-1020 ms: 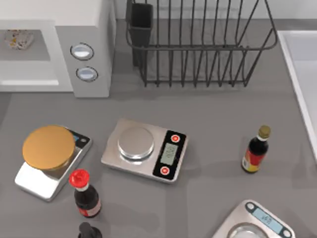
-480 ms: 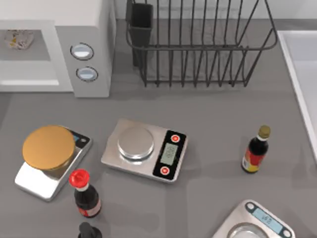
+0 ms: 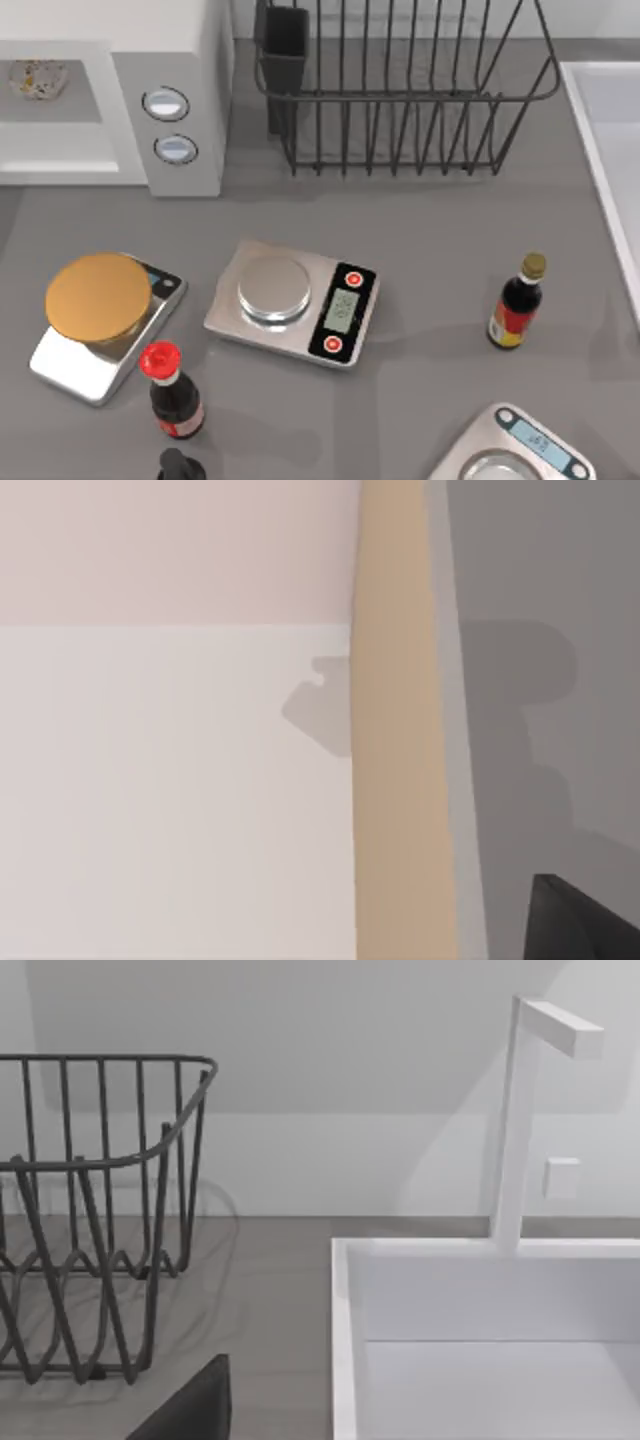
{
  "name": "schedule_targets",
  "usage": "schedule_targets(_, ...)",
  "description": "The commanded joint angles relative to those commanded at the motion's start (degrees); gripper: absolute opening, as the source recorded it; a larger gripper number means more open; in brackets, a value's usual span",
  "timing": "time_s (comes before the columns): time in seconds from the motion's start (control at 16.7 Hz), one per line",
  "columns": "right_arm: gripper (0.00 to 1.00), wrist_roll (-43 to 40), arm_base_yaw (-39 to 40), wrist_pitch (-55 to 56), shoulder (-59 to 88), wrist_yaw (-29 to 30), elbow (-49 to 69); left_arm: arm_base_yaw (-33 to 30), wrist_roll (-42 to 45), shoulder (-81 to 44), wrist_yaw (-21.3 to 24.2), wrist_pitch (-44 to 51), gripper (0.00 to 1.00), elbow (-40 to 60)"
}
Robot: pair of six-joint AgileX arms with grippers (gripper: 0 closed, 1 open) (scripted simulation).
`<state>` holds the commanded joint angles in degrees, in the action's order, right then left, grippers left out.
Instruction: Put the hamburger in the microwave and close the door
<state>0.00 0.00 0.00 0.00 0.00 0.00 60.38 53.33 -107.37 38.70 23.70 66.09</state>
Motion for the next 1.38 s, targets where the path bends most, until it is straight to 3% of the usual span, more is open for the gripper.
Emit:
schedule_targets(0.48,1.0,0.0,0.0,0.0,0.0,0.0,0.0,-0.4,-0.6,0.3,-0.3,-2.0,0.0,-1.9)
schedule_targets(1.02,1.0,0.0,0.0,0.0,0.0,0.0,0.0,-9.2,-9.2,15.2,-4.9,-11.2,0.0,-18.1)
schedule_targets(1.38,1.0,0.0,0.0,0.0,0.0,0.0,0.0,-10.0,-10.9,17.5,-4.8,-12.2,0.0,-23.2)
